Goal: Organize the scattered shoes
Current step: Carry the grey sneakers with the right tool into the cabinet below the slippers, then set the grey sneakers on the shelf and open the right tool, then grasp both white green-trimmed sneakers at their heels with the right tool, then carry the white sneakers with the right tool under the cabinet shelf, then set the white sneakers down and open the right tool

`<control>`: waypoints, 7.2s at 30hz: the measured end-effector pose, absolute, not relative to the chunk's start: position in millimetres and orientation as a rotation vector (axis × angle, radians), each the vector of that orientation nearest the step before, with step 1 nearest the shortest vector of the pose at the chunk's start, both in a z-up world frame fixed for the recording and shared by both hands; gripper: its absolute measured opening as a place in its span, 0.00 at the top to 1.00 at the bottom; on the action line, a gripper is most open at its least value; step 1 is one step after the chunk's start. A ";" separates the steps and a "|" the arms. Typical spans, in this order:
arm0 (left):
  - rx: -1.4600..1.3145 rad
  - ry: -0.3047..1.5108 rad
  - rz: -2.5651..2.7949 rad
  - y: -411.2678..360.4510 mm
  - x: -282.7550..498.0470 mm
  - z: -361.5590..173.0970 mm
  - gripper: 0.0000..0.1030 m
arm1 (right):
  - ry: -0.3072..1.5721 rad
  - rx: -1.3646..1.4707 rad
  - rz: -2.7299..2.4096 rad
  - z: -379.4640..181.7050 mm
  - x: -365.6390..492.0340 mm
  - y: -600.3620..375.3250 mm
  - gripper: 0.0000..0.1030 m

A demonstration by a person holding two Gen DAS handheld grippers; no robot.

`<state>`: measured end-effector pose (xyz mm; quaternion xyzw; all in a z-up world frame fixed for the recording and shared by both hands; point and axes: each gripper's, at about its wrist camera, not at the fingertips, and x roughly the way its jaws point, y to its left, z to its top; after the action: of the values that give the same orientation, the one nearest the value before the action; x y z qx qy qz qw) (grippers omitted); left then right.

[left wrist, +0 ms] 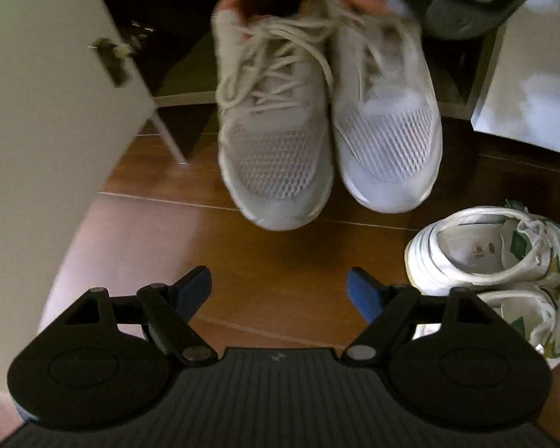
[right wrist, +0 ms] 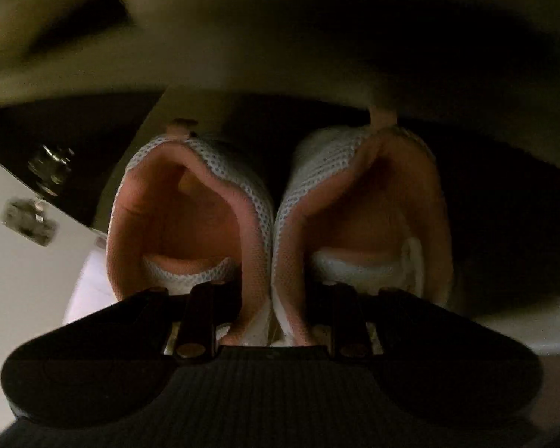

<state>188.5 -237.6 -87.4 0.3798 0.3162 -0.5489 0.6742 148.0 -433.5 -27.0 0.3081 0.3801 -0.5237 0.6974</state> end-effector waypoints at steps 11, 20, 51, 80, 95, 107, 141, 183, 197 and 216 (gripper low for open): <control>0.805 0.636 -1.296 -270.5 198.5 -134.7 0.21 | 0.771 0.404 -1.112 -64.9 140.3 -451.1 0.66; 0.751 0.472 -1.425 -281.4 203.0 -131.7 0.23 | 0.653 0.105 -0.999 -96.9 107.7 -422.8 0.39; 0.795 0.241 -1.518 -266.5 223.7 -179.6 0.14 | 0.542 0.105 -1.186 -94.3 141.9 -436.7 0.42; 0.768 0.127 -1.642 -256.4 239.5 -148.0 0.14 | 0.511 0.302 -1.110 -124.9 50.5 -283.1 0.81; 0.842 0.040 -1.796 -250.1 224.6 -150.8 0.14 | 0.552 0.201 -1.060 -123.4 79.1 -291.9 0.81; 0.841 0.047 -1.733 -260.3 224.8 -153.7 0.13 | 0.570 0.211 -1.097 -110.8 78.9 -309.8 0.73; 0.958 0.452 -1.955 -72.0 136.7 -184.4 0.13 | 1.443 0.047 -0.221 -177.9 1.5 -282.0 0.66; 1.101 0.336 -1.729 -166.4 178.6 -222.1 0.06 | 0.995 0.261 -0.729 -190.0 52.7 -320.1 0.36; 1.191 0.159 -1.897 -245.7 223.9 -223.9 0.06 | 0.887 0.322 -0.993 -222.3 125.1 -331.6 0.36; 0.887 0.555 -1.600 -237.5 245.6 -243.1 0.48 | 0.858 0.296 -0.929 -212.6 91.7 -294.4 0.84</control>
<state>245.6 -237.5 -243.1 0.3790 0.2371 -0.6836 0.5769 91.7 -294.4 -212.6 0.1376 0.3993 -0.4324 0.7967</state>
